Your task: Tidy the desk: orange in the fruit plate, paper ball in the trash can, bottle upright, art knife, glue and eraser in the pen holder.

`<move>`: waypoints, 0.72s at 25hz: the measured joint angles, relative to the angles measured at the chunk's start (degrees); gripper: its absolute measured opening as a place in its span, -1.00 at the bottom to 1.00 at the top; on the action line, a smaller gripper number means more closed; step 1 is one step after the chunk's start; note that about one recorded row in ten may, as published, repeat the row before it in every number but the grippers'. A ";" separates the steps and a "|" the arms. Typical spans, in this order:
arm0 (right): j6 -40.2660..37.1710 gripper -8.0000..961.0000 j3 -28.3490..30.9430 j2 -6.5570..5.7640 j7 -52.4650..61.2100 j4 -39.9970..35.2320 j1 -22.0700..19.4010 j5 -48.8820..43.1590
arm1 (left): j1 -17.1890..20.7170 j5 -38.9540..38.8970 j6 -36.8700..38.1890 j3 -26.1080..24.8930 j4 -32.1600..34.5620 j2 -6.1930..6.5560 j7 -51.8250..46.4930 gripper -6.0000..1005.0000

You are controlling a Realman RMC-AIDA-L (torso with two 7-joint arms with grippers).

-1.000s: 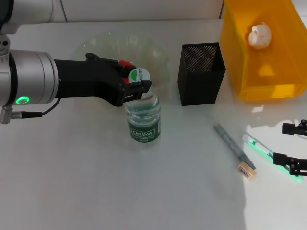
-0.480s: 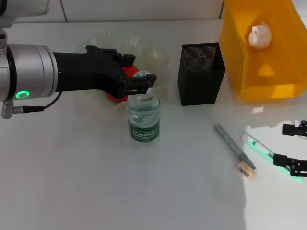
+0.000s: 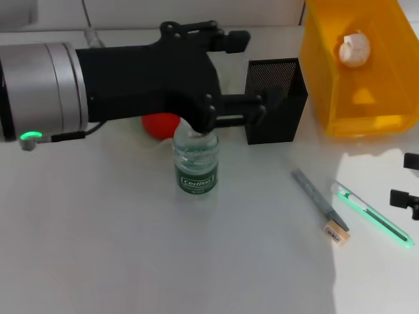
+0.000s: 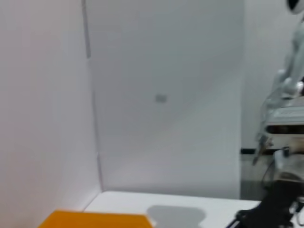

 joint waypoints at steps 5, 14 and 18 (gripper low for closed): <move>-2.57 0.75 1.08 -0.38 12.25 -11.41 0.03 -0.33 | 0.63 -9.02 2.15 4.48 -9.90 0.05 13.64 0.53; -11.50 0.75 -2.76 -1.20 45.15 -43.10 7.65 -14.80 | -0.92 -22.83 1.03 16.82 -39.85 -0.26 48.67 0.58; -13.30 0.75 -12.14 -0.17 56.40 -47.02 14.16 -28.78 | -2.92 -30.74 2.42 17.17 -53.00 -0.15 58.63 0.57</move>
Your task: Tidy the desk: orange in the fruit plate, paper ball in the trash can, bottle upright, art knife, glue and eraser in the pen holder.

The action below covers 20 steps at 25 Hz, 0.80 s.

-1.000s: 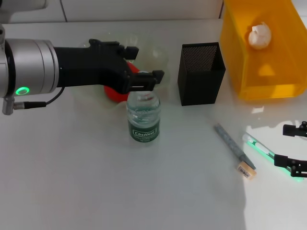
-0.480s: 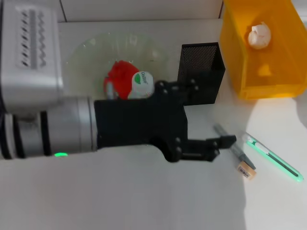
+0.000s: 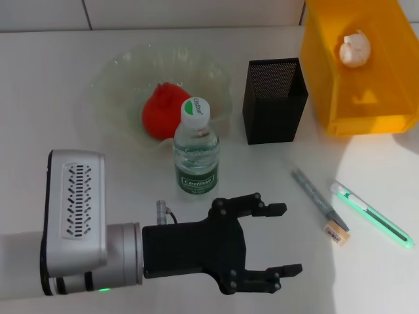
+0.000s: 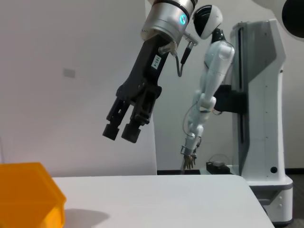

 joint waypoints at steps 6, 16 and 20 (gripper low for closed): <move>2.39 0.75 -10.02 2.04 4.43 5.97 3.57 -6.92 | -0.91 -2.76 0.91 -0.47 -7.22 0.10 3.31 0.57; 4.49 0.68 -26.27 1.97 6.07 8.22 2.07 -7.00 | 0.47 -2.68 2.22 -1.86 -8.74 0.42 3.68 0.57; 6.37 0.62 -31.20 2.05 6.31 8.48 0.95 -7.06 | 0.58 -2.58 2.34 -2.81 -8.81 0.51 3.71 0.57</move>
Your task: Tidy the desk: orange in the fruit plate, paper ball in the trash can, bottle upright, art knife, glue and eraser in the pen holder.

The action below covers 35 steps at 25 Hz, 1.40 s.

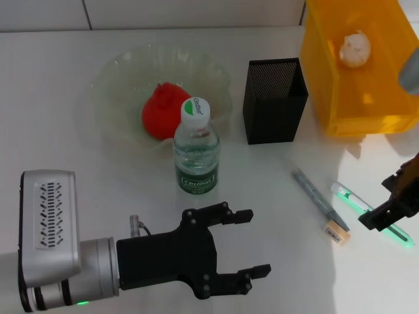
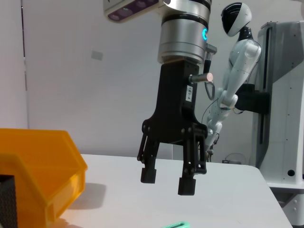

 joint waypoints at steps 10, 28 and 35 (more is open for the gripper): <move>1.56 0.45 -6.86 0.01 0.94 0.25 -1.32 -0.38 | -0.10 0.07 0.09 -0.62 -0.06 -0.03 0.03 0.57; 7.52 0.18 -4.35 -0.25 3.38 4.16 -0.79 -3.68 | -0.50 0.09 0.02 -0.57 -0.19 -0.13 0.13 0.57; 11.91 0.17 -3.65 -0.23 3.48 10.40 0.74 -4.48 | -0.65 0.08 0.01 -0.57 -0.19 -0.12 0.13 0.57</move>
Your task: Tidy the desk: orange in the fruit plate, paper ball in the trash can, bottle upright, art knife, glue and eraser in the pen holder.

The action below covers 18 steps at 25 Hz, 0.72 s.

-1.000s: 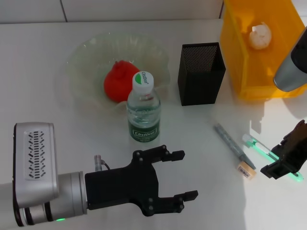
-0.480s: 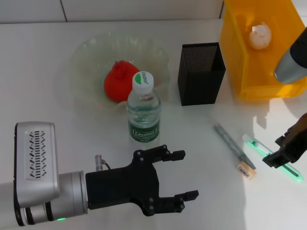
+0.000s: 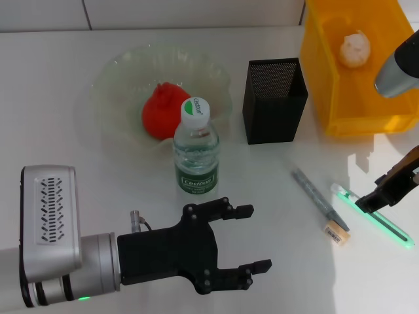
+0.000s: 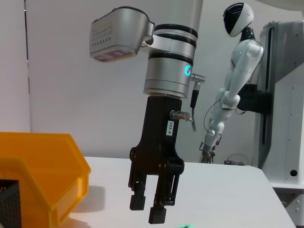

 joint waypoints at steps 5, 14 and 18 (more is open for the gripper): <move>2.26 0.17 -0.18 -0.02 0.00 1.57 0.27 -1.44 | -0.03 0.00 0.02 0.17 0.00 0.00 0.00 0.57; 4.45 0.17 -0.90 0.19 -0.10 4.10 0.78 -1.94 | -0.03 0.00 0.07 0.31 0.00 0.00 -0.02 0.57; 4.82 0.16 -1.85 0.22 -0.10 4.14 0.83 -1.93 | -0.03 0.00 0.07 0.32 0.00 0.00 -0.03 0.57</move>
